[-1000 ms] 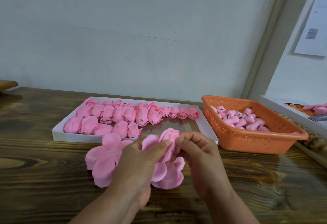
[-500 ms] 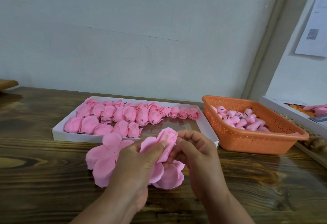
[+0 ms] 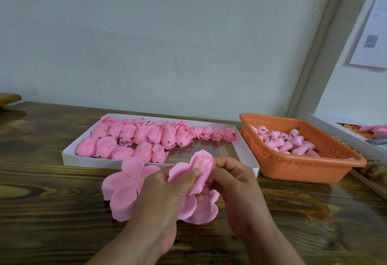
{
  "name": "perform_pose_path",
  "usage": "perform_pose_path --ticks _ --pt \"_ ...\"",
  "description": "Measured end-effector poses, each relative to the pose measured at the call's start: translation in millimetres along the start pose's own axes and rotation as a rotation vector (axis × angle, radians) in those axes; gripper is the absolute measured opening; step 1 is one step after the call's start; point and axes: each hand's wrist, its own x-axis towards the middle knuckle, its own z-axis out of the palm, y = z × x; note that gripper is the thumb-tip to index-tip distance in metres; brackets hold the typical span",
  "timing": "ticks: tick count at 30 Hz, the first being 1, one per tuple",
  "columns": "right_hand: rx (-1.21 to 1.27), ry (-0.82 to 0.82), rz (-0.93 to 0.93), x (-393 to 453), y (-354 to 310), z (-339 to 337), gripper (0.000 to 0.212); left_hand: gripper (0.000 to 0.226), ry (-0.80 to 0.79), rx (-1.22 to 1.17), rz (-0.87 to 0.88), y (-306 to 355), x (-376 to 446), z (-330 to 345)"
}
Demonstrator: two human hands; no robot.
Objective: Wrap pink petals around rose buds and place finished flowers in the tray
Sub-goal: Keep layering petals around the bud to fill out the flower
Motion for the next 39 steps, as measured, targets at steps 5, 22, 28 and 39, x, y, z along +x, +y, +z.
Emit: perform_pose_path --ticks 5,22,28,39 --pt "-0.237 0.141 -0.156 -4 0 10 0.031 0.049 0.052 0.104 0.023 -4 0 -2" --pt "-0.008 -0.054 -0.074 8 -7 -14 0.016 0.020 0.039 0.095 -0.006 3 3 -6" --pt "-0.068 -0.253 -0.111 11 -16 -16 0.007 0.015 -0.019 0.101 -0.032 4 -1 -5" --pt "-0.275 -0.186 -0.184 4 -27 0 0.019 0.013 0.029 0.113 -0.049 5 2 -6"
